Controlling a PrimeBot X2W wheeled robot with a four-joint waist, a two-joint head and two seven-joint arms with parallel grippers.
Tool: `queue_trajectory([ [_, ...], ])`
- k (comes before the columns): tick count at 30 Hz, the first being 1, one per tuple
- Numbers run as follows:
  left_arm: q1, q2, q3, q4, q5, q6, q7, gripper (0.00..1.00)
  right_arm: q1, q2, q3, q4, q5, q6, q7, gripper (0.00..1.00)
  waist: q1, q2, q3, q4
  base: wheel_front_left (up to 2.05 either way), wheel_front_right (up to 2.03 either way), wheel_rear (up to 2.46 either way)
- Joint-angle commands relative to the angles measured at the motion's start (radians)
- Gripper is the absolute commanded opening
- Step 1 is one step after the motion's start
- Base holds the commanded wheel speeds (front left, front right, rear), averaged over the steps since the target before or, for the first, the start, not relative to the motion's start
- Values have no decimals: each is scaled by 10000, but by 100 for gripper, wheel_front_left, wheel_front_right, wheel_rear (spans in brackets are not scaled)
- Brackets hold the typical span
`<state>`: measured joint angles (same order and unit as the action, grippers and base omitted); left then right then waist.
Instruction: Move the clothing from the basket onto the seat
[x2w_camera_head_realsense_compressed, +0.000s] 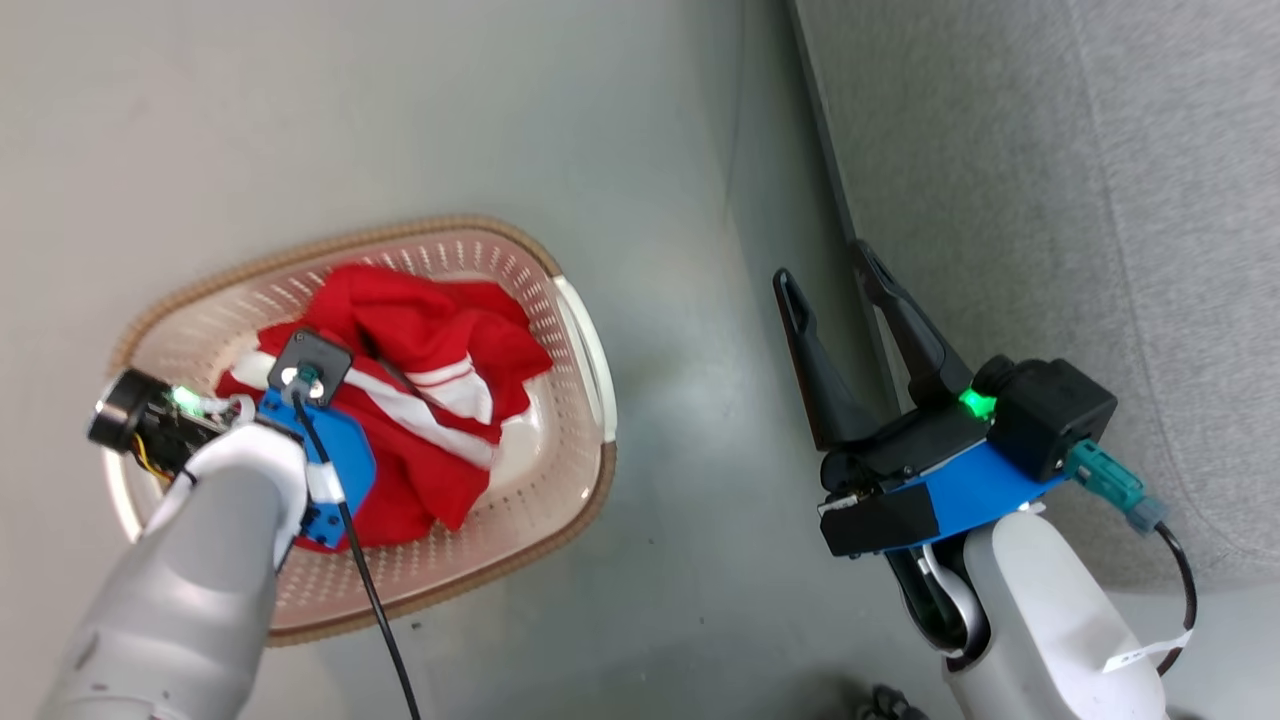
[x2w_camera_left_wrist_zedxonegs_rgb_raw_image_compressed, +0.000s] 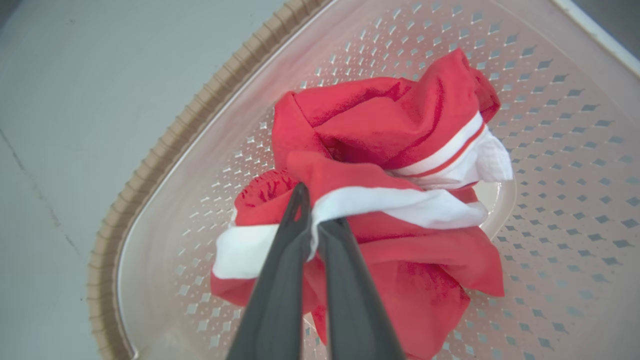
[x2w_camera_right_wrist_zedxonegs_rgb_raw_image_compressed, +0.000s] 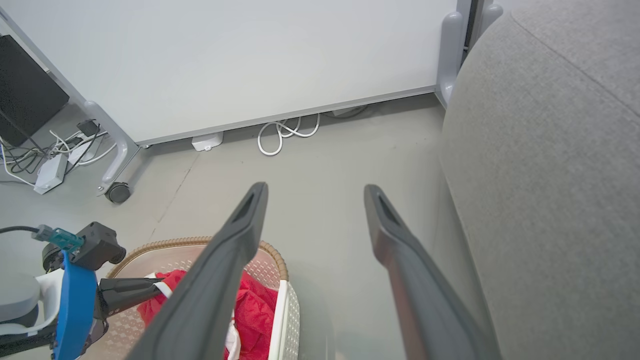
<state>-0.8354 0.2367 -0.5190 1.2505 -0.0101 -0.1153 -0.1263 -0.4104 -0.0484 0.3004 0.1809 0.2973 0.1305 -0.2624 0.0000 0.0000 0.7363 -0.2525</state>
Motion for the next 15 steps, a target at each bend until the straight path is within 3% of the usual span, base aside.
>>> queue_trajectory([
  [1, 275, -135, 114, 20, -158, 22, -233, 0, 182, -34, -52, 116, -49, 4, -38, 100, 0, 0, -860, 224, 0, 0, 0],
  [15, 1801, -1417, -89, -255, -1073, -164, -1309, 0, 1586, -36, -395, 1365, -519, 4, -35, 100, 0, 0, -4811, 1318, 0, 0, 0],
])
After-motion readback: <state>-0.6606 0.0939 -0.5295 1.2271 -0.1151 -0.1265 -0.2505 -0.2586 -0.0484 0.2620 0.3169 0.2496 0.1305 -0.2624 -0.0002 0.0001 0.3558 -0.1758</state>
